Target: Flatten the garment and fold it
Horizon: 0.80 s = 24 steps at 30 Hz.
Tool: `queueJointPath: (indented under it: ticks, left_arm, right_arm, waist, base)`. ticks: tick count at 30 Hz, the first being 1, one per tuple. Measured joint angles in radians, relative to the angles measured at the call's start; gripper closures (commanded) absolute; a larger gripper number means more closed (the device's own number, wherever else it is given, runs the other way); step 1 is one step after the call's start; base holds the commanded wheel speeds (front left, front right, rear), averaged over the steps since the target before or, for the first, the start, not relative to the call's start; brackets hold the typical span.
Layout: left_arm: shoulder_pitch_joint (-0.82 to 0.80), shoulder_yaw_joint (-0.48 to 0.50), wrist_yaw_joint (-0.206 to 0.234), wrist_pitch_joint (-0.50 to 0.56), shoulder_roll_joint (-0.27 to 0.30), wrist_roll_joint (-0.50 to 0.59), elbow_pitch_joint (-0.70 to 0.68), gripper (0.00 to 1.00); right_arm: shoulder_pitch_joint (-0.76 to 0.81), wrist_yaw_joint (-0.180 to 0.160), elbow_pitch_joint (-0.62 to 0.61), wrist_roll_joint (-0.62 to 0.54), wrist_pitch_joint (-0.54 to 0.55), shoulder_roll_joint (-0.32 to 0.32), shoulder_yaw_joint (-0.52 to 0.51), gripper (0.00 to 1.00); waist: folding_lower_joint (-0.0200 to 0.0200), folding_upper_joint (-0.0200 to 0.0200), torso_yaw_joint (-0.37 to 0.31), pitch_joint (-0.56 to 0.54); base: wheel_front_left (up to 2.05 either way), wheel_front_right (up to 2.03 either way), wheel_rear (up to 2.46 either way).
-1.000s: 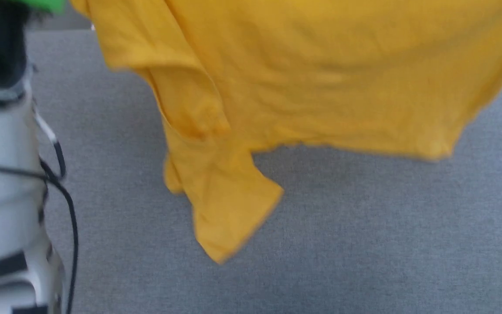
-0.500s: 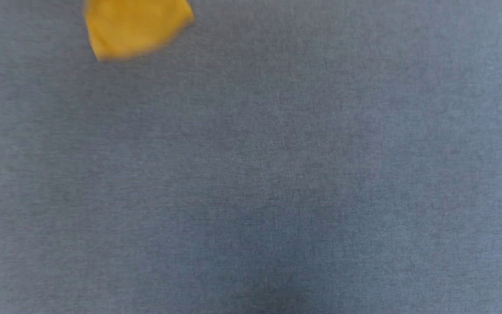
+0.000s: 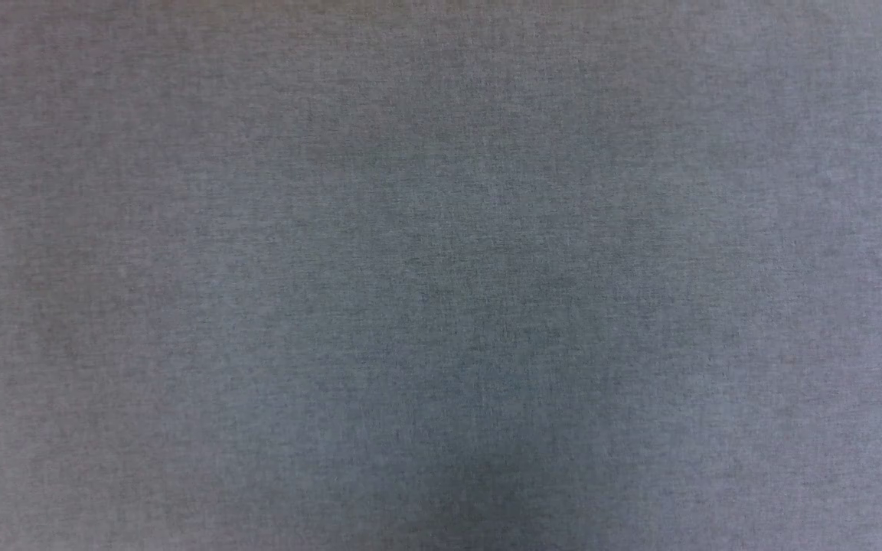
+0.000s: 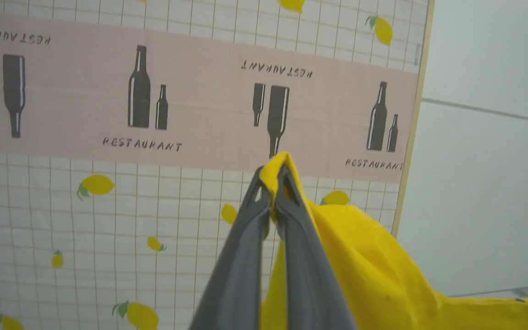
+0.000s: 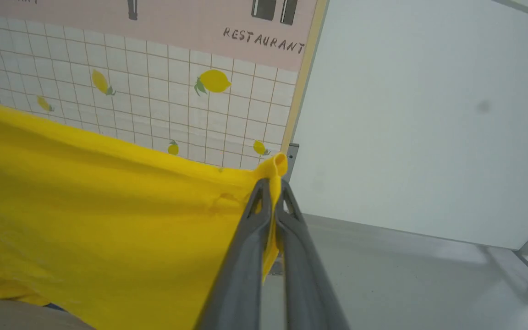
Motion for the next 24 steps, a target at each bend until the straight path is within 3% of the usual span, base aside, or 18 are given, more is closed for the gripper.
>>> queueJointPath:
  ticks: [5, 11, 20, 21, 24]
  left_arm:
    - [0.239, -0.039, -0.021, 0.053, 0.044, -0.024, 0.044, 1.00]
    - [0.563, -0.103, -0.033, 0.205, 0.079, -0.108, 0.015, 1.00]
    - [1.051, -0.154, -0.029, 0.470, 0.134, -0.270, -0.221, 1.00]
    - [1.192, -0.161, -0.002, 0.536, 0.151, -0.307, -0.311, 1.00]
    - [1.322, -0.156, 0.036, 0.589, 0.169, -0.352, -0.397, 1.00]
  right_arm:
    - [0.168, 0.000, 0.031, 0.072, -0.016, -0.020, 0.078, 1.00]
    - [0.397, 0.000, 0.013, 0.178, -0.003, -0.064, 0.160, 1.00]
    - [0.753, 0.000, -0.150, 0.263, 0.053, -0.136, 0.197, 1.00]
    - [0.860, 0.000, -0.186, 0.268, 0.072, -0.145, 0.189, 1.00]
    - [0.955, 0.000, -0.218, 0.281, 0.100, -0.139, 0.172, 1.00]
  waist:
    - [-0.0001, 0.0000, 0.014, -0.042]
    - [-0.0001, 0.0000, 0.033, -0.118]
    - [-0.0003, 0.0000, 0.066, -0.262]
    - [-0.0003, 0.0000, 0.075, -0.307]
    - [-0.0004, 0.0000, 0.083, -0.349]
  base:
    - [0.00, 0.00, 0.00]
    - [0.00, 0.00, 0.00]
    - [0.00, 0.00, 0.00]
    - [0.00, 0.00, 0.00]
    - [0.00, 0.00, 0.00]
